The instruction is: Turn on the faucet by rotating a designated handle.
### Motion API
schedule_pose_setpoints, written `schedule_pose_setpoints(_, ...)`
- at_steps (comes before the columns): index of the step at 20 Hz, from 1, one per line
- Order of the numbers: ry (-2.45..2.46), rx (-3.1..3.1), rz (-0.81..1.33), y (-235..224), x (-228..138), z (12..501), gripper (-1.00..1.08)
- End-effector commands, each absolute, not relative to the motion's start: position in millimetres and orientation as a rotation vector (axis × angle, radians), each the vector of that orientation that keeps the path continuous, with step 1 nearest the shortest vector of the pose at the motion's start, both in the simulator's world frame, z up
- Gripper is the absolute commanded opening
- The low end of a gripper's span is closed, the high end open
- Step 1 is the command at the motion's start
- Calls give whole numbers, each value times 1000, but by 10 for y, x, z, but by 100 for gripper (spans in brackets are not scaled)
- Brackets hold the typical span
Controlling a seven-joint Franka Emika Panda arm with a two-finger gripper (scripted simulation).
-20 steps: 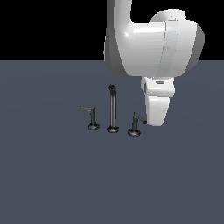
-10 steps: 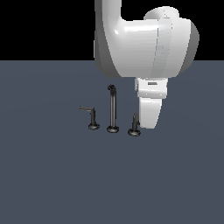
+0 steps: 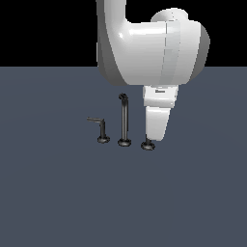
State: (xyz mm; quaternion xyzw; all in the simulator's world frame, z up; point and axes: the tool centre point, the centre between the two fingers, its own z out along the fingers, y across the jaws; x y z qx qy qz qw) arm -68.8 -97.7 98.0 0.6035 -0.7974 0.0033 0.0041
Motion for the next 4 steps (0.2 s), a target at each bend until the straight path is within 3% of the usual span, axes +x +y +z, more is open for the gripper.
schedule_pose_setpoints(1,-2453,1963,3,-575,-576,981,-100)
schedule_pose_setpoints(4,-2447,1970,1,-459,-532,982,-100)
